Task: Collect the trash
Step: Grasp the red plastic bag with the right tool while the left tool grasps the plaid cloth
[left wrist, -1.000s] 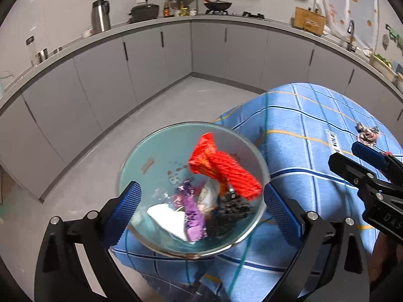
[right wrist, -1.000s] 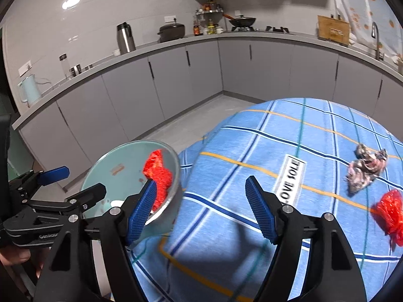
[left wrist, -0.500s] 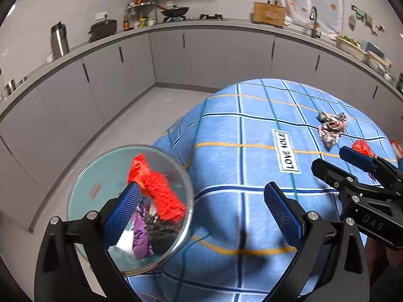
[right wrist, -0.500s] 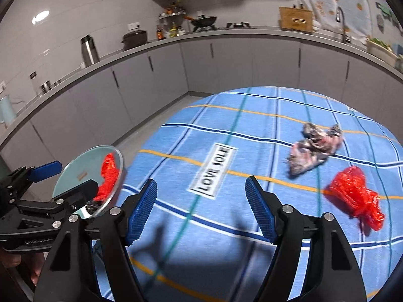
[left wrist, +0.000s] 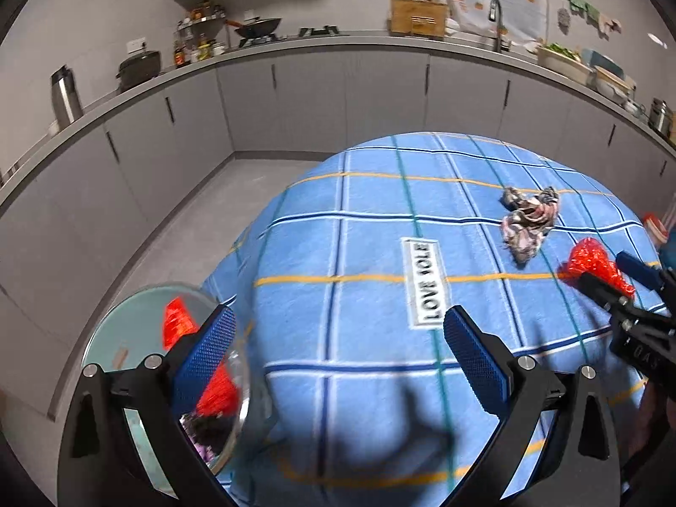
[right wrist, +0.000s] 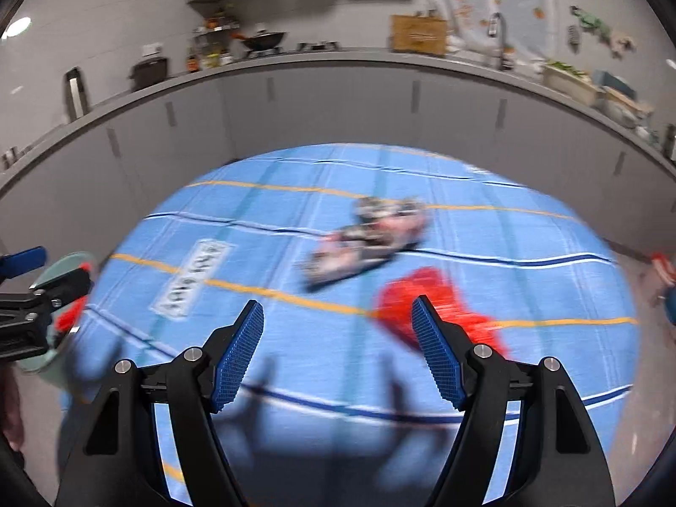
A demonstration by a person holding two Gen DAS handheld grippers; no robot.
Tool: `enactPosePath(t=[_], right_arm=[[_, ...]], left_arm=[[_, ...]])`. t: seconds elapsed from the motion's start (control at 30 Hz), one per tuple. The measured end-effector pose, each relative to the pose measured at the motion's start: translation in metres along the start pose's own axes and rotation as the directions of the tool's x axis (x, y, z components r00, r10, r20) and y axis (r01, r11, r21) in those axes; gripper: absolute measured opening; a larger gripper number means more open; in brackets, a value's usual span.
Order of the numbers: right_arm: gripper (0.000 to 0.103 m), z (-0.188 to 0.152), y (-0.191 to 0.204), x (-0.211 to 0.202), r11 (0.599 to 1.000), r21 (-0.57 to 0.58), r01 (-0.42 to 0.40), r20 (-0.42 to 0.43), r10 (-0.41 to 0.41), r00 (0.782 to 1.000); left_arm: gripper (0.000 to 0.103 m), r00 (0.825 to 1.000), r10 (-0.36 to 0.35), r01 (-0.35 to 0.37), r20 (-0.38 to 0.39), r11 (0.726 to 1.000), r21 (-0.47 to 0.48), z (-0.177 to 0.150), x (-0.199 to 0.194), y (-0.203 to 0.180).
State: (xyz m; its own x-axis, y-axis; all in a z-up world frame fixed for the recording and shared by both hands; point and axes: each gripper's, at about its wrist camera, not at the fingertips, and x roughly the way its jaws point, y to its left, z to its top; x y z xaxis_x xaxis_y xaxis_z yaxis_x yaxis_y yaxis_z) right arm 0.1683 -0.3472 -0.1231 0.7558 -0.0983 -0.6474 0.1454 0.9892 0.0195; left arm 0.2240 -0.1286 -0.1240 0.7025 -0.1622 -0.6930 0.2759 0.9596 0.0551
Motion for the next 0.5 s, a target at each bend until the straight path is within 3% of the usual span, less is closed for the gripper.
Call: enactPosePath(t=[0.2,0.4,0.5], right_arm=[[0.072,0.003,-0.048,0.012,0.992,0.032,0.123,-0.041,-0.122,0.992],[0.069,-0.001,-0.070,0.034,0.995,0.070,0.074,-0.140,-0.064,0.988],[0.054,-0.001,-0.072,0.040,0.996,0.088,0.010,-0.179,0.006,0.984]], left_arm=[[0.098,0.999,-0.040,0.040,-0.003,0.998,0.058,0.013,0.014,-0.033],[0.098,0.997,-0.080,0.079,-0.002,0.987,0.139,0.028,0.024,-0.070],[0.098,0.995,-0.097,0.096,-0.002,0.980,0.172,0.036,0.028,-0.085]])
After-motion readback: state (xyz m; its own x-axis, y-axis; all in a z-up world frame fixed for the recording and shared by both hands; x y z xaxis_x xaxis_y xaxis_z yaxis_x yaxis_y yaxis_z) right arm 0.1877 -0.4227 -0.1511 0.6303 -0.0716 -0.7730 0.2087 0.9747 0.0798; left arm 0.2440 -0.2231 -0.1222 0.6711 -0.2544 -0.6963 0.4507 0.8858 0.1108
